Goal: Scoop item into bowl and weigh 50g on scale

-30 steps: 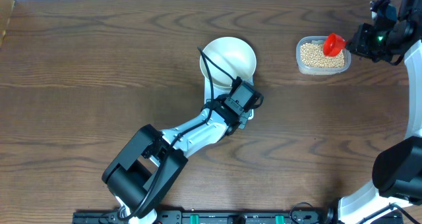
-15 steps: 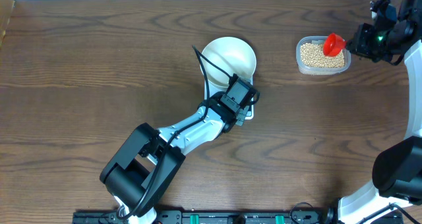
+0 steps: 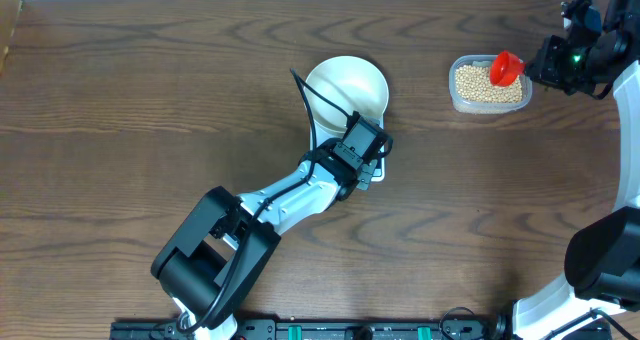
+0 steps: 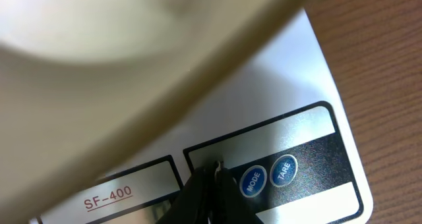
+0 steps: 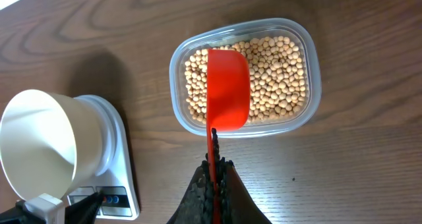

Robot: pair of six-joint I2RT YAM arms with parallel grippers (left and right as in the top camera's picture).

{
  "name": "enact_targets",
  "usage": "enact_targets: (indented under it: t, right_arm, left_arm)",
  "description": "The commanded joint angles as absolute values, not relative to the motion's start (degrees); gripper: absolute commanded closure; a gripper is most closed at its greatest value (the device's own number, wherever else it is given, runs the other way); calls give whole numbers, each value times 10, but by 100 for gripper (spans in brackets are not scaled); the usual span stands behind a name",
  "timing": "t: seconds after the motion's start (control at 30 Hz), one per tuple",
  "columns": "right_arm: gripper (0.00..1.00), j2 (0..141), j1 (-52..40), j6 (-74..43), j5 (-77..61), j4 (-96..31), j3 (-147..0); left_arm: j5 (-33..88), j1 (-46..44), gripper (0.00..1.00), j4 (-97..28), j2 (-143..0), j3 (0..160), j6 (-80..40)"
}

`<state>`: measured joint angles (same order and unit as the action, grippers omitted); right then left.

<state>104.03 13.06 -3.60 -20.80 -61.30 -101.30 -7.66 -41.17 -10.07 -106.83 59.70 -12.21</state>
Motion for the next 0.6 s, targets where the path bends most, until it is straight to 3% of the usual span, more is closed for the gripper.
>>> enact_targets:
  t: [0.0,0.57]
  right_arm:
    - [99,1033,134,-26,-214,-614,-1023]
    - [99,1033,134,-26,-214,-616,-1023]
  left_arm:
    - [-56,-419,93,-130,-1112,557,-127]
    - [-83,-418,93,-114,-1112,557,-127]
